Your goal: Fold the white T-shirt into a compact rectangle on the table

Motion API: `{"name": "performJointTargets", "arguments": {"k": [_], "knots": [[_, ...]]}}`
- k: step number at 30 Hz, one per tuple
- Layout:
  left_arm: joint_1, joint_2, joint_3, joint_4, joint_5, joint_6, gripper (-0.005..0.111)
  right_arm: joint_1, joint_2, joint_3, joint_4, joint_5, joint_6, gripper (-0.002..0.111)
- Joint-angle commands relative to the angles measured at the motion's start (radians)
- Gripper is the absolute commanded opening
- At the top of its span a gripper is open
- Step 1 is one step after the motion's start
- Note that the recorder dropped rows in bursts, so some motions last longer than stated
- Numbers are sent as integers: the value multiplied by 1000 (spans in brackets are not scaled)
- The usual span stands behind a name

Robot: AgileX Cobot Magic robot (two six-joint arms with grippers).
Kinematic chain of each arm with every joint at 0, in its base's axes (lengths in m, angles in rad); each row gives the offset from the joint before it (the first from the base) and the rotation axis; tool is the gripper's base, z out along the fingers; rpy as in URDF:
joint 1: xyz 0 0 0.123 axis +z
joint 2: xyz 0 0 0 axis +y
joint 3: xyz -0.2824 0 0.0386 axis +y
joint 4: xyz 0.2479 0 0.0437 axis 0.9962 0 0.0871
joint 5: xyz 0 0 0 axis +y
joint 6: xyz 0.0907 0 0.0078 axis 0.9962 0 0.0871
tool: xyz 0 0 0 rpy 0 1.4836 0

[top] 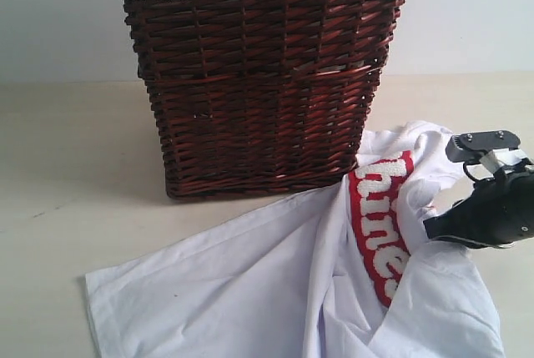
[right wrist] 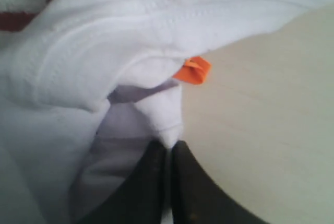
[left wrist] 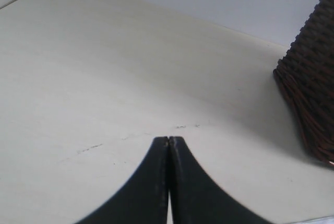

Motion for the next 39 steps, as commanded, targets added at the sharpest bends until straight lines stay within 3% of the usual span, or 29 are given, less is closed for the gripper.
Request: {"name": "performJointTargets", "arguments": {"k": [1,6,10,16,20,22,29,32,39], "knots": [[-6,4,2,-2,-3,-4,0,-5,-39,0,-4,-67,-6,0],[-6,4,2,-2,-3,-4,0,-47,-167,0,-7,-203,48,0],[-6,4,2,-2,-3,-4,0,-156,-325,20,-29,-214,55,0],[-6,4,2,-2,-3,-4,0,-316,-428,244,-264,-344,53,0],[-6,4,2,-2,-3,-4,0,-362,-472,312,-250,-467,40,0],[-6,4,2,-2,-3,-4,0,-388,-484,319,-110,-582,45,0],[-6,4,2,-2,-3,-4,0,-402,-486,319,-92,-598,60,0],[-6,4,2,-2,-3,-4,0,-402,-499,319,-96,-598,152,6],[-6,4,2,-2,-3,-4,0,-402,-575,311,-113,-613,386,39]]}}
